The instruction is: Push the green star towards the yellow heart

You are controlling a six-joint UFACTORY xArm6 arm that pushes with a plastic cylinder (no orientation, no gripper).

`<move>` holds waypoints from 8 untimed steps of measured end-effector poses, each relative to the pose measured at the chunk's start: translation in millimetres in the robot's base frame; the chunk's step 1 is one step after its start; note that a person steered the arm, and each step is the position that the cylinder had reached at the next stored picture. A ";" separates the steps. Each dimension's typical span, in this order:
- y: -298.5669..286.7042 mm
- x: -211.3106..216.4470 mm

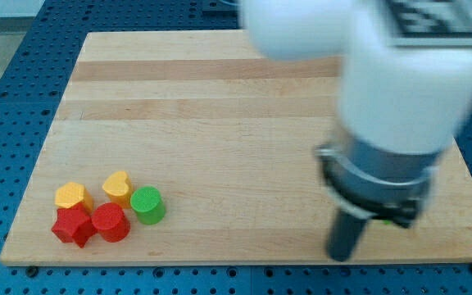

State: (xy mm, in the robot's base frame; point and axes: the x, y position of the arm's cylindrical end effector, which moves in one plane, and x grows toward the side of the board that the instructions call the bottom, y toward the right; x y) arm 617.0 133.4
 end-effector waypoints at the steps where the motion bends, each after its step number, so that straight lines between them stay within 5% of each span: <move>1: 84.1 -0.2; 2: 116.1 -0.3; 4: 115.2 -68.6; 8: -2.3 -64.6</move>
State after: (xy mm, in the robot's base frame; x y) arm 552.4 131.0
